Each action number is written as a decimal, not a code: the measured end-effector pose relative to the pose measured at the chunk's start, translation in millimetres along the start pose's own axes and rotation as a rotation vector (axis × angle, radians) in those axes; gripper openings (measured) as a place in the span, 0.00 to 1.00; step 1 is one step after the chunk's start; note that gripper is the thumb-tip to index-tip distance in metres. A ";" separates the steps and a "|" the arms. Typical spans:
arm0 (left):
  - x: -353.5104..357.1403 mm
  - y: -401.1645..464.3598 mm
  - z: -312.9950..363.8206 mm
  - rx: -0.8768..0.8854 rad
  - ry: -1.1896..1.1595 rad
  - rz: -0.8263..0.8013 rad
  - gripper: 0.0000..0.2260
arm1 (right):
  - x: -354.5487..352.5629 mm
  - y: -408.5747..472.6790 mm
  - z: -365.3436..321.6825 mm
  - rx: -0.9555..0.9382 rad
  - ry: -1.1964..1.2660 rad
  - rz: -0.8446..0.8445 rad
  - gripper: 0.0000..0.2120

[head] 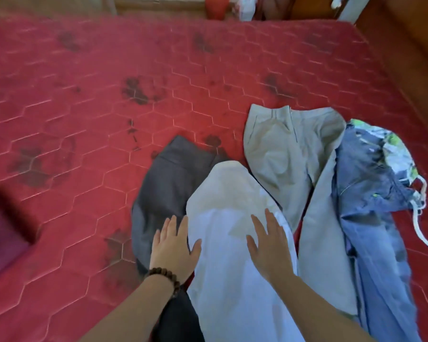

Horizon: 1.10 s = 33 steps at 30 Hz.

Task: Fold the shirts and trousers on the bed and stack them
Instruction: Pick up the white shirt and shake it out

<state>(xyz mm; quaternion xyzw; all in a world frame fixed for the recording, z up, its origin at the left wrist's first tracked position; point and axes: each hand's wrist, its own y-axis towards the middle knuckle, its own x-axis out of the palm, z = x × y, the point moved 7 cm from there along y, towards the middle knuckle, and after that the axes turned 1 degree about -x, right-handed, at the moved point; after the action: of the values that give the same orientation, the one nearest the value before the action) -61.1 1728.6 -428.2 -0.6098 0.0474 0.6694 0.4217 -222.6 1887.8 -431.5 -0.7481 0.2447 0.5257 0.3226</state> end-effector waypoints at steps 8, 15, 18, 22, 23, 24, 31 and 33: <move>26.6 99.6 44.8 -0.027 0.010 0.025 0.42 | 13.3 76.9 69.1 0.199 -0.033 -0.187 0.38; 41.3 113.2 46.5 0.024 0.107 0.082 0.05 | 34.1 77.1 68.1 0.269 -0.174 -0.171 0.32; 37.8 105.6 42.7 0.063 0.067 0.111 0.05 | 27.1 70.1 65.8 0.260 -0.221 -0.129 0.31; 27.9 81.3 30.8 0.122 -0.020 0.131 0.09 | 8.9 50.6 51.9 0.229 -0.282 -0.065 0.20; 25.6 72.1 26.3 0.124 -0.042 0.135 0.09 | 4.4 44.1 46.2 0.218 -0.285 -0.069 0.16; 23.0 61.6 22.4 0.128 -0.061 0.145 0.09 | 1.6 38.0 41.0 0.208 -0.276 -0.076 0.13; 15.5 -15.8 -19.6 0.113 -0.189 0.170 0.08 | -1.1 -11.3 -12.8 -0.083 -0.162 0.194 0.13; 22.0 -35.3 -39.8 0.077 -0.188 0.160 0.07 | 8.1 -33.7 -35.5 -0.185 -0.075 0.218 0.13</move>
<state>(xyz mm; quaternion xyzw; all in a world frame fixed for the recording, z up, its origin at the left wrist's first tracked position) -6.1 1739.3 -441.1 -0.5219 0.0819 0.7529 0.3925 -173.9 1883.9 -423.1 -0.7237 0.2627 0.6053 0.2022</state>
